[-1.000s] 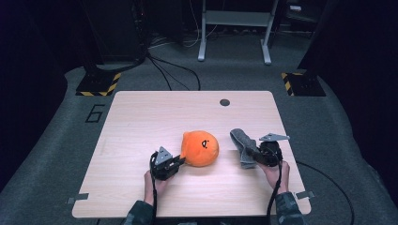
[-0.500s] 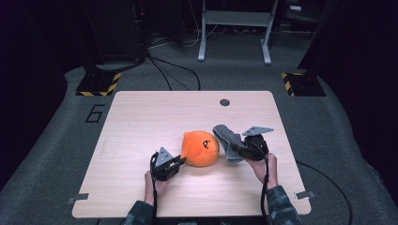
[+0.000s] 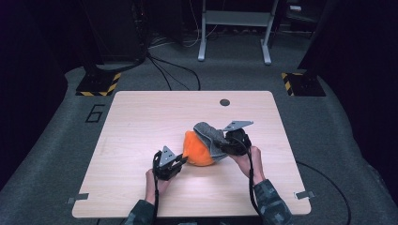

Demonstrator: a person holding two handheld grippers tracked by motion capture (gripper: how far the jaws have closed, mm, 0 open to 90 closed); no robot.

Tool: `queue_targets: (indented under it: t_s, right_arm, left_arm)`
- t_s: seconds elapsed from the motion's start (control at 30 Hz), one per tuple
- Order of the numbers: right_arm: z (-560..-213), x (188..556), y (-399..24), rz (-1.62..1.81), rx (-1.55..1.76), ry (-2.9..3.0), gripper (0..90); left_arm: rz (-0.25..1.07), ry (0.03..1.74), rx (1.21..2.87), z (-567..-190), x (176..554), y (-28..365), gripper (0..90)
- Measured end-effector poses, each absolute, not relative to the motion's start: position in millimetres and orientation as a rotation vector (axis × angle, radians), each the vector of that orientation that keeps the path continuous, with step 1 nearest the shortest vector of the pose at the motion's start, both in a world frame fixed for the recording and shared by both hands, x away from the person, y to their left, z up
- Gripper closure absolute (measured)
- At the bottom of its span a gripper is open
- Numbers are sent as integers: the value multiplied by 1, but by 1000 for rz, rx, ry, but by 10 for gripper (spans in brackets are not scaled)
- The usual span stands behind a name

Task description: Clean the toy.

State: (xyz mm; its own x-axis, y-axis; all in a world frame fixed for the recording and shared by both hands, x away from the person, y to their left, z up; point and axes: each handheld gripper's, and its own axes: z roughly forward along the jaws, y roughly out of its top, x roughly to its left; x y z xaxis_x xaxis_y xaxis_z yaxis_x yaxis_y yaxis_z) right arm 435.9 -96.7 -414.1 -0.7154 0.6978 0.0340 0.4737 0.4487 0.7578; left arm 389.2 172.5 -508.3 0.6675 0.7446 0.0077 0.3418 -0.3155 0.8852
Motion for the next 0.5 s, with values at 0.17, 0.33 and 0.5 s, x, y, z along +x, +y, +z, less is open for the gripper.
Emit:
queue_targets:
  t_s: [0.17, 0.33, 0.5]
  right_arm:
    - [-409, 439, -85, 1127, 967, 2441, 736]
    - [-407, 444, -75, 1119, 951, 2461, 732]
    - [-403, 448, -62, 1111, 921, 2480, 731]
  left_arm:
    - [518, 843, 1930, -503, 391, 170, 791]
    - [502, 827, 1962, -495, 394, 167, 789]
    - [500, 828, 1969, -490, 396, 164, 786]
